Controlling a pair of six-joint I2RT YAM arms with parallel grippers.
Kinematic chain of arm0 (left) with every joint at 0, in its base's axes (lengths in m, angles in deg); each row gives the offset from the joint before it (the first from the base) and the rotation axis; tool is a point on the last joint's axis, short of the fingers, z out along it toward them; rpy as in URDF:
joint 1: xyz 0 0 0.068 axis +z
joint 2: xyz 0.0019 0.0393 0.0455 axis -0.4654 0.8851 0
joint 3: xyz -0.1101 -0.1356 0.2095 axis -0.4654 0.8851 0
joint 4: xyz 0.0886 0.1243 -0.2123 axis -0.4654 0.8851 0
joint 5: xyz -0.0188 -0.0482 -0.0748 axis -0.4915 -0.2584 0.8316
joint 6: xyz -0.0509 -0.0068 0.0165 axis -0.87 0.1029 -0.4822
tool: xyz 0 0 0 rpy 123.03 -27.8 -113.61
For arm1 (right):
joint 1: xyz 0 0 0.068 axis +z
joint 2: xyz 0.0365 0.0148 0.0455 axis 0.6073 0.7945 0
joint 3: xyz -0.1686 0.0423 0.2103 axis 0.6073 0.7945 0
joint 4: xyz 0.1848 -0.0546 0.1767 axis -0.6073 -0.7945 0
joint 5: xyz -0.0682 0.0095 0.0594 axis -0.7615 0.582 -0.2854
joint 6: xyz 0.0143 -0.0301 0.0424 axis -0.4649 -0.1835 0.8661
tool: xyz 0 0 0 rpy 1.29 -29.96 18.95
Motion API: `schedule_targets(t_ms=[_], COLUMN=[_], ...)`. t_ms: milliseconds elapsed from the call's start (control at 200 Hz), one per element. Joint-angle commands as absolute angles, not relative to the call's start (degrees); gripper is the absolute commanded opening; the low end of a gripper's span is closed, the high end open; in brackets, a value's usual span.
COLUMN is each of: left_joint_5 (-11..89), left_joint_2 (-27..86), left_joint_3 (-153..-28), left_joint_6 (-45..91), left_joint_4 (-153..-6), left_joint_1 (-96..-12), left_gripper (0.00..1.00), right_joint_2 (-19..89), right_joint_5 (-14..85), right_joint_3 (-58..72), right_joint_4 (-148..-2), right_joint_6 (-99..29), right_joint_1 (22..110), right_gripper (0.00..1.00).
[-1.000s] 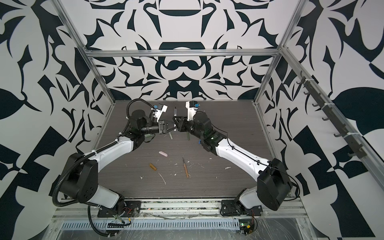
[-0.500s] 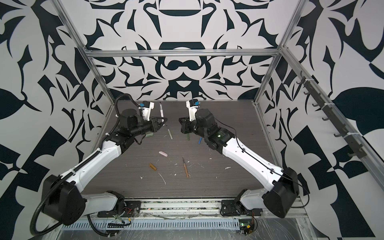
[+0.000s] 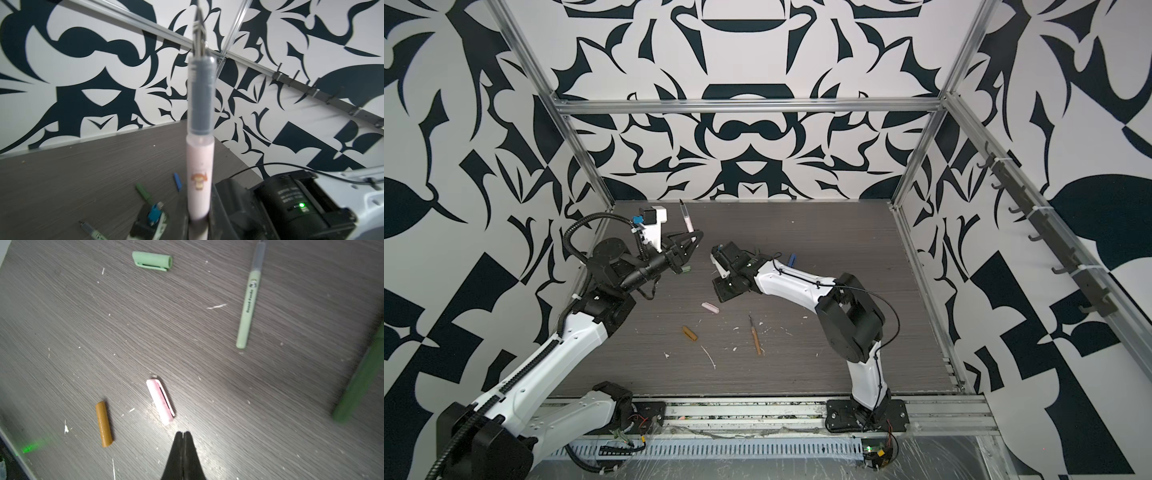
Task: Insert the pens into the pen caps
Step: 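Move the right gripper down to the pink cap and close on it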
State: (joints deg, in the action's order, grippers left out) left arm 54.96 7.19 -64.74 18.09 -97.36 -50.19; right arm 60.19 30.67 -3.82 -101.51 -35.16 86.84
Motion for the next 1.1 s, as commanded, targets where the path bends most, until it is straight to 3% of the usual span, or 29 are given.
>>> schedule_targets(t_ms=[0, 500, 1095], left_joint_5=[60.5, 50.5, 50.5], left_joint_2=[6.1, 3.5, 3.8], left_joint_3=[-64.6, -61.4, -61.4], left_joint_6=[19.9, 19.4, 18.4], left_joint_4=[-102.0, -103.1, -103.2], left_joint_1=[-50.2, -50.1, -50.1], left_gripper=[0.0, 0.0, 0.0], right_joint_2=[61.2, 69.6, 80.9], right_joint_5=[27.1, 17.5, 21.8], right_joint_3=[-8.7, -21.8, -34.2], right_joint_4=[-106.4, -115.1, -123.7], right_joint_6=[-39.1, -49.3, -52.8], right_joint_1=[88.1, 93.9, 94.3], right_gripper=[0.07, 0.09, 0.17])
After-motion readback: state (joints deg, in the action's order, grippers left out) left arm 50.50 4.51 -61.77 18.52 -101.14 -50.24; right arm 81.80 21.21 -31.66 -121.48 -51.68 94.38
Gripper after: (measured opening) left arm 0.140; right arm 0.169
